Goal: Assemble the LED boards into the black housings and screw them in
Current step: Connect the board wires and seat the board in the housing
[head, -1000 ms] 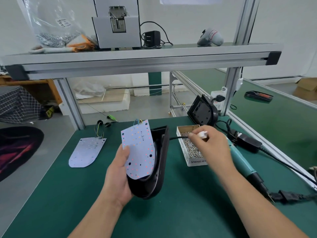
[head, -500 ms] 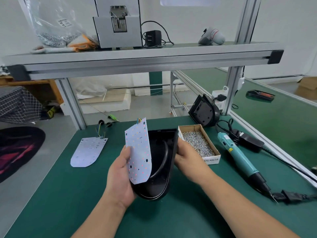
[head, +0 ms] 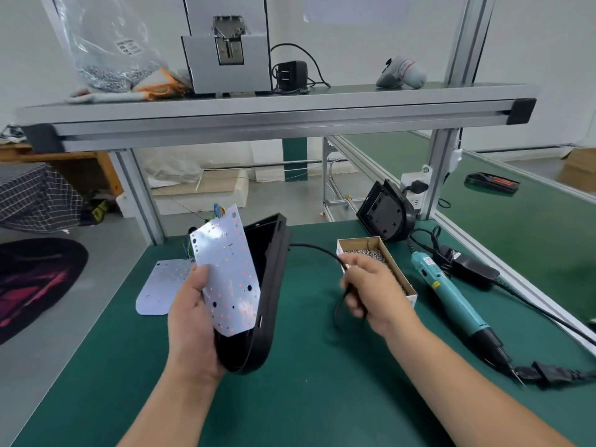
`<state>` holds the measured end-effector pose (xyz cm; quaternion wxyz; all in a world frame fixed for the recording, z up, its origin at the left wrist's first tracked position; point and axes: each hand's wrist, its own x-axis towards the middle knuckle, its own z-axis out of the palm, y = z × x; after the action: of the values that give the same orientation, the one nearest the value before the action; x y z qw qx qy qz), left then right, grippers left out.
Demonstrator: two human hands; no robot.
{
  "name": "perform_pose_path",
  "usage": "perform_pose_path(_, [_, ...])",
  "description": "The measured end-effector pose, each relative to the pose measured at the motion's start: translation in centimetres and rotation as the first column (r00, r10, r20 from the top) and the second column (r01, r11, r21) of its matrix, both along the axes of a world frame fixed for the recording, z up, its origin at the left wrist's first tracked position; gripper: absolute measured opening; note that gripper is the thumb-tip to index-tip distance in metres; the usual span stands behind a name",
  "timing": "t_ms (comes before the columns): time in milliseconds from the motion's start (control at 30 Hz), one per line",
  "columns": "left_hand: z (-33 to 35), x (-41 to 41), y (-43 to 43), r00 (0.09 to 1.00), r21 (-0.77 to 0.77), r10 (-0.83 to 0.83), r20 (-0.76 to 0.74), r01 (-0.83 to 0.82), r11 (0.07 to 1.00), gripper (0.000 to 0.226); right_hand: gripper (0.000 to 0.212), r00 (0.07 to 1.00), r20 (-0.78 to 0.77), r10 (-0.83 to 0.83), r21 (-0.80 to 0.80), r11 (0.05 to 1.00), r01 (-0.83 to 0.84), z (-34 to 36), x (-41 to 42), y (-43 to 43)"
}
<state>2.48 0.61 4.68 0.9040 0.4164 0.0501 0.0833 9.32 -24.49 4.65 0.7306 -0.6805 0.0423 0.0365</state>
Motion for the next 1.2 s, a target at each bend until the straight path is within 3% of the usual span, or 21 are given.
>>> perform_pose_path(67, [-0.1,0.0,-0.4,1.000,0.018,-0.013,-0.013,0.013,1.000,0.033,0.048,0.998,-0.031,-0.047,0.184,0.981,0.052,0.2,0.1,-0.6])
perform_pose_path(167, [-0.3,-0.1,-1.3,0.999,0.063,-0.043,-0.026,0.044,0.997,0.034,0.048,0.998,-0.050,-0.035,0.305,0.951,0.049,0.2,-0.5,-0.7])
perform_pose_path(300, [-0.5,-0.4,-1.8,0.997,0.094,-0.063,-0.035,0.066,0.993,0.043,0.027,0.994,-0.080,0.079,0.337,0.940,-0.048,-0.2,-1.2,0.0])
perform_pose_path(400, [-0.8,-0.4,-2.4,0.995,0.147,-0.096,-0.023,0.098,0.984,0.033,0.017,0.976,-0.091,0.198,0.261,0.951,-0.168,-0.9,-1.9,1.4])
perform_pose_path(433, [-0.9,-0.4,-2.7,0.993,0.157,-0.117,-0.023,0.119,0.980,0.033,0.022,0.964,-0.107,0.244,0.181,0.958,-0.223,-1.2,-2.2,1.9])
perform_pose_path(500, [-1.3,-0.5,-3.1,0.987,0.163,-0.160,-0.016,0.160,0.974,0.038,0.029,0.949,-0.049,0.313,-0.172,0.933,-0.316,-1.5,-2.5,2.7])
perform_pose_path(567, [-1.6,-0.5,-3.3,0.983,0.203,-0.181,-0.009,0.180,0.963,0.040,0.024,0.871,0.151,0.468,-0.618,0.732,-0.286,-0.9,-2.7,2.6])
perform_pose_path(600, [-1.7,-0.5,-3.3,0.983,0.243,-0.181,-0.014,0.178,0.953,0.040,0.023,0.789,0.252,0.560,-0.760,0.620,-0.198,-0.3,-2.7,2.4])
perform_pose_path(667, [-1.9,-0.4,-3.5,0.986,0.295,-0.162,-0.027,0.163,0.942,0.039,0.023,0.703,0.309,0.641,-0.860,0.504,-0.082,0.6,-2.7,1.8])
perform_pose_path(733, [-2.0,-0.3,-3.5,0.992,0.303,-0.125,-0.036,0.130,0.944,0.035,0.022,0.806,0.216,0.551,-0.856,0.504,-0.115,1.0,-2.6,1.0])
perform_pose_path(800, [-2.0,-0.3,-3.4,0.997,0.323,-0.075,-0.026,0.080,0.943,0.032,0.019,0.887,0.127,0.443,-0.789,0.587,-0.180,1.1,-2.4,-0.5])
perform_pose_path(867, [-1.9,-0.4,-3.4,0.999,0.341,-0.047,-0.016,0.050,0.939,0.030,0.018,0.895,0.098,0.435,-0.714,0.657,-0.241,1.3,-2.2,-2.0])
perform_pose_path(933, [-1.8,-0.5,-3.5,0.999,0.351,-0.040,-0.019,0.044,0.935,0.031,0.011,0.890,0.194,0.413,-0.688,0.704,-0.177,1.8,-1.9,-3.0])
perform_pose_path(1000, [-1.7,-0.6,-3.7,0.998,0.364,-0.055,-0.027,0.061,0.929,0.035,0.027,0.858,0.244,0.452,-0.584,0.775,-0.242,1.8,-2.2,-2.7])
perform_pose_path(1100, [-1.9,-0.7,-3.9,0.995,0.381,-0.094,-0.031,0.099,0.919,0.043,0.036,0.841,0.219,0.495,-0.575,0.762,-0.299,0.4,-2.9,-0.9])
perform_pose_path(1200, [-2.0,-0.8,-3.9,0.995,0.368,-0.098,-0.021,0.099,0.925,0.044,0.021,0.868,0.213,0.450,-0.680,0.706,-0.199,-0.7,-2.4,0.0])
